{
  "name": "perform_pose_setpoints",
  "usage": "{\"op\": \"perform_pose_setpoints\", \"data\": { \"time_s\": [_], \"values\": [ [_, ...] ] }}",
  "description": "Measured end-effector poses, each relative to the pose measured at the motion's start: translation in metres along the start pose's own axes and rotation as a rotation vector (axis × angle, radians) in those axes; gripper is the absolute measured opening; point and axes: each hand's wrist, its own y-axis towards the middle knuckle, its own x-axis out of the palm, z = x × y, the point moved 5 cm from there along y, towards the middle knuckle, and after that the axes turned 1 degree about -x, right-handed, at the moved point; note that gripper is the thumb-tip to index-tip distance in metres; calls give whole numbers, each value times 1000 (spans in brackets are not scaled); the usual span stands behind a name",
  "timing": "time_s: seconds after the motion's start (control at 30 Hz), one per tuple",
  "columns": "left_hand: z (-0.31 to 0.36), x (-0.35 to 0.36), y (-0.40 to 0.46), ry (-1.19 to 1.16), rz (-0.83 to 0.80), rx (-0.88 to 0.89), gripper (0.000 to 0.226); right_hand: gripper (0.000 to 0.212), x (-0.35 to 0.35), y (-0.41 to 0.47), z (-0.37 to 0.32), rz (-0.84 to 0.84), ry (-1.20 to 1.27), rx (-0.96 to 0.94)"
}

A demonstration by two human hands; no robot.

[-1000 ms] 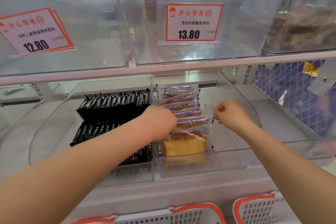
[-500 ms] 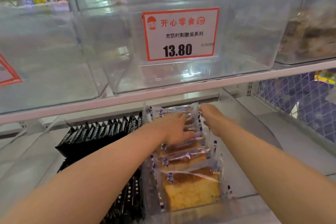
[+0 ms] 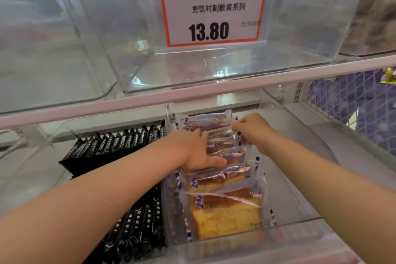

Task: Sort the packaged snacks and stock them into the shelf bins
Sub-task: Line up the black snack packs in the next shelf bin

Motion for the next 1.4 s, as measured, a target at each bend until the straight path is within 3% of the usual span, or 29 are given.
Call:
{"op": "perform_pose_setpoints", "data": {
  "time_s": [0.07, 0.17, 0.23, 0.3, 0.37, 0.43, 0.53, 0.6, 0.77, 0.83, 0.9, 0.97, 1.03, 1.07, 1.13, 1.4],
  "values": [
    [-1, 0, -2, -4, -40, -22, 103, 13, -3, -2, -3, 21, -53, -20],
    [1, -8, -9, -86, -25, -20, 91, 20, -7, -4, -6, 22, -81, -22],
    [6, -19, -23, -55, 128, 60, 74, 32, -15, -19, -12, 123, -190, -101],
    [14, -25, -48, -16, 339, 168, 57, 33, -20, -53, -25, 212, -305, -322],
    [21, -21, -78, -31, 470, 253, 45, 18, -10, -96, -37, 82, -403, -592],
    [25, -7, -99, 13, 450, 279, 40, 16, 7, -131, -34, -184, -575, -709],
    [28, 6, -109, 121, 343, 185, 30, 26, 16, -151, -22, -337, -809, -687],
    [30, 9, -104, 165, 286, 98, 18, 33, 15, -151, -19, -334, -898, -628],
    [36, 3, -99, 178, 249, 24, 27, 36, 0, -142, -14, -290, -965, -443],
    [34, -2, -112, 122, 354, 44, 27, 36, -1, -151, -20, -163, -1026, -492],
    [31, -8, -142, 82, 662, 97, 27, 32, 2, -171, -32, -7, -890, -642],
    [20, 3, -172, -119, 840, 75, 26, 25, 15, -195, -41, -71, -700, -750],
    [7, 34, -189, -307, 683, -23, 27, 24, 35, -212, -40, -210, -704, -774],
    [2, 54, -191, -319, 529, -86, 30, 23, 44, -217, -39, -245, -739, -769],
    [-9, 84, -194, -317, 391, -129, 30, 22, 56, -221, -36, -244, -793, -748],
    [-18, 101, -197, -413, 409, -97, 22, 16, 74, -225, -35, -205, -753, -702]
  ]
}}
